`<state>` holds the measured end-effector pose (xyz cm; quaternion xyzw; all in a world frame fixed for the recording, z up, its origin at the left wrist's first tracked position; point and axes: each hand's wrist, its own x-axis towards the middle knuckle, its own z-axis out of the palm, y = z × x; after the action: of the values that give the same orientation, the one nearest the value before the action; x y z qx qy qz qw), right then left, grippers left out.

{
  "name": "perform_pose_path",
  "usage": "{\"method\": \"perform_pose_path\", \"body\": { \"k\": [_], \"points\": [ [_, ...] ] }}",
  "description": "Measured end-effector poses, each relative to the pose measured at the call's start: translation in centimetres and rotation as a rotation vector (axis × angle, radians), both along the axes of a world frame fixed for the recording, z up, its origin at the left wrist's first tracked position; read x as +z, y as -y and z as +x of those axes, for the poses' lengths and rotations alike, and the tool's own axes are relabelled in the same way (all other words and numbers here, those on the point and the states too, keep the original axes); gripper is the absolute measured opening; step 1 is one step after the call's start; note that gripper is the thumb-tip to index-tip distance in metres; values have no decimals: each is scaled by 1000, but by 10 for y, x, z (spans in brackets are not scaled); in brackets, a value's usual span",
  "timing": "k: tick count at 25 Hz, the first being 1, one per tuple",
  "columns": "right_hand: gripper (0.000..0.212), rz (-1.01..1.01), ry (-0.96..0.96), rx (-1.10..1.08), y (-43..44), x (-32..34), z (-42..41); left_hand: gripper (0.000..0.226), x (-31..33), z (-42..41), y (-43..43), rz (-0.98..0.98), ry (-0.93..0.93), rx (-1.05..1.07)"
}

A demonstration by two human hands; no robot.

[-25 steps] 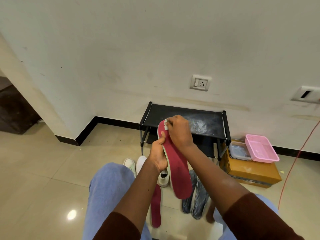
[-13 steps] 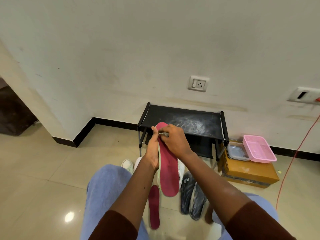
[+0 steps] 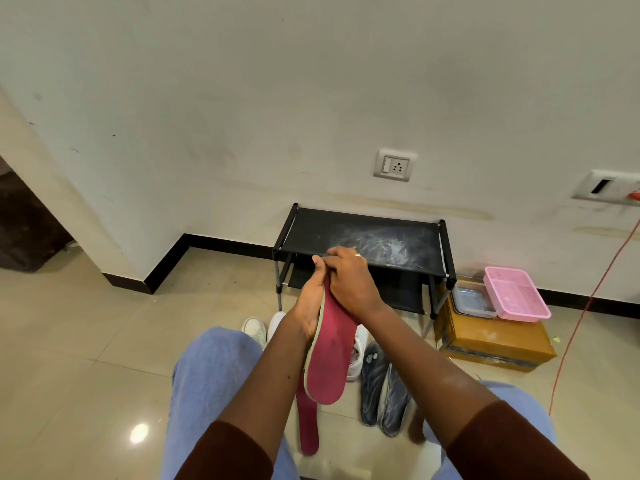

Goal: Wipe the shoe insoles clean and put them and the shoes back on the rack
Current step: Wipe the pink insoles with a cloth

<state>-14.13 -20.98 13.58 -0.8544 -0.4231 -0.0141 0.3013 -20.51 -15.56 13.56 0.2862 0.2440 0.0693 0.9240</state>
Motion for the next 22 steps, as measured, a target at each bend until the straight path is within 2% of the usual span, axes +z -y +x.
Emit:
{"method": "perform_pose_path", "body": {
  "k": [3,6,11,15,20,22],
  "points": [
    [27,48,8,50,6,-2,3,48,-4,1,-1,3,4,-12],
    [24,58,81,-85,8,-6,9,47,-5,0,-2,56,-43,-101],
    [31,33,62,-250,7,-5,15,49,-8,-3,0,133,-76,-114],
    [34,0,7,-185,7,0,-2,52,-11,-2,-3,112,-58,-101],
    [30,131,-145,-33,12,-1,-28,66,-10,0,-7,-21,59,23],
    [28,158,-165,-39,12,-6,-27,68,-10,-2,-7,-16,52,24]
  ]
}}
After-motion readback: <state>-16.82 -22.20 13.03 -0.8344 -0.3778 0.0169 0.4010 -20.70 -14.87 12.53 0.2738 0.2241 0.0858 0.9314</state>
